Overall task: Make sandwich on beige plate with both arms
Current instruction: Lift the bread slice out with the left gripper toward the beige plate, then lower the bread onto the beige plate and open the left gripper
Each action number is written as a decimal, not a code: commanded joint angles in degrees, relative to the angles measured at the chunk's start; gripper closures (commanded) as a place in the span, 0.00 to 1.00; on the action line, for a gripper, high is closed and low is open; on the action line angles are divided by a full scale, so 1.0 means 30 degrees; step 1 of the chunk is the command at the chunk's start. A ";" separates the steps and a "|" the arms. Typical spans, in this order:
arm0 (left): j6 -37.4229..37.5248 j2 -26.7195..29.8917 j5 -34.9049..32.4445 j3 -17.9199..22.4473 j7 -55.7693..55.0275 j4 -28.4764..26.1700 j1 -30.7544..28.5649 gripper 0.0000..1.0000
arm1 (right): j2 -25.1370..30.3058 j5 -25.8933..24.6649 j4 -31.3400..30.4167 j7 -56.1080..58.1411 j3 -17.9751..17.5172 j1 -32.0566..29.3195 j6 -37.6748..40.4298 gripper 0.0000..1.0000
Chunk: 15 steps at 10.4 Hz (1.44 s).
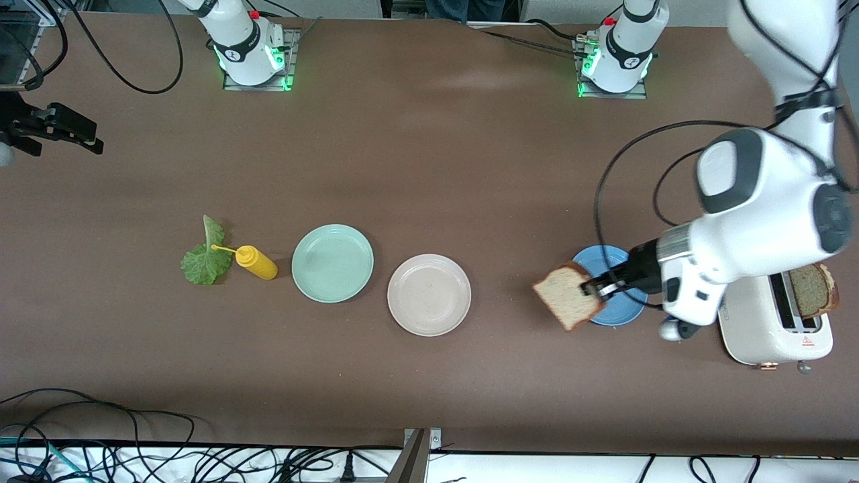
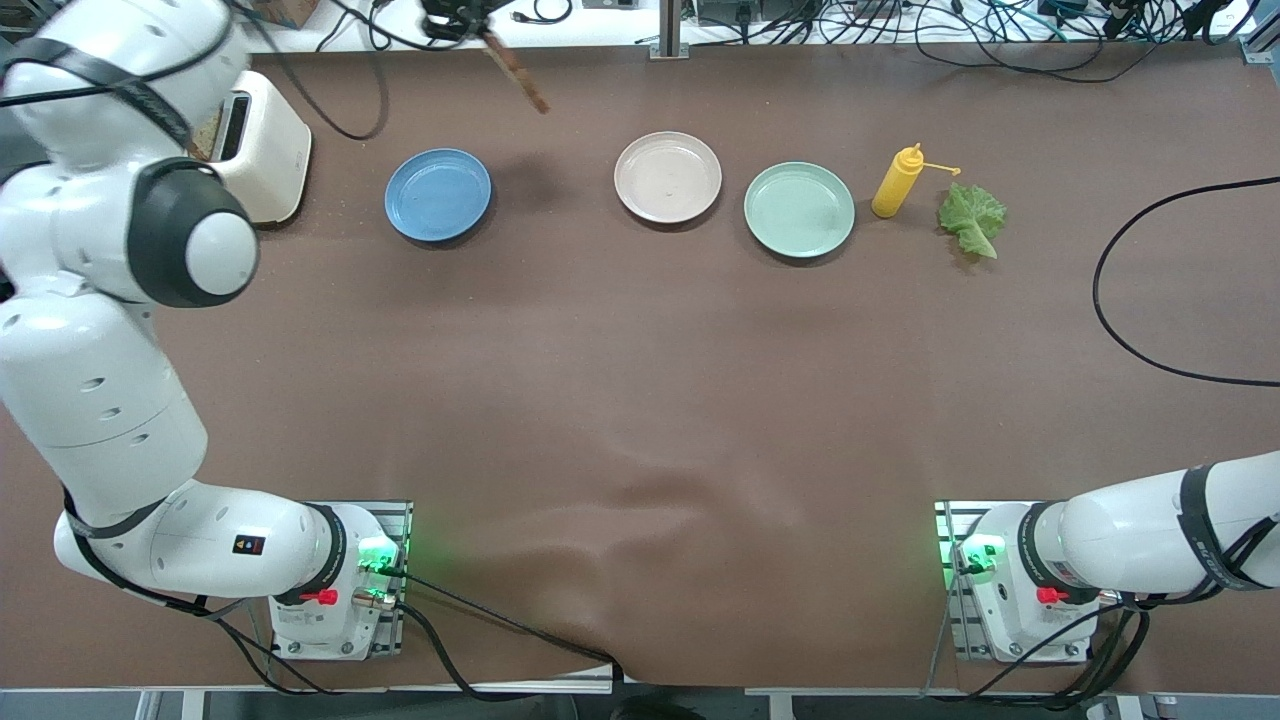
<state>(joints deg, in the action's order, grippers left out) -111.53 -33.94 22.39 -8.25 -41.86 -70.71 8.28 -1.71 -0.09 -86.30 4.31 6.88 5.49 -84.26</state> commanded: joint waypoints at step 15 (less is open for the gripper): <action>-1.0108 -0.5034 0.2848 0.0405 -0.1838 -0.0572 0.6704 1.00 | -0.0249 0.0205 0.0289 -0.0060 0.0108 -0.0042 0.0078 0.00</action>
<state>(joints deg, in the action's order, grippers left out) -141.39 -48.69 28.99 -7.92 -47.89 -73.56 27.49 -2.02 -0.08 -86.24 4.30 7.06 5.42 -84.24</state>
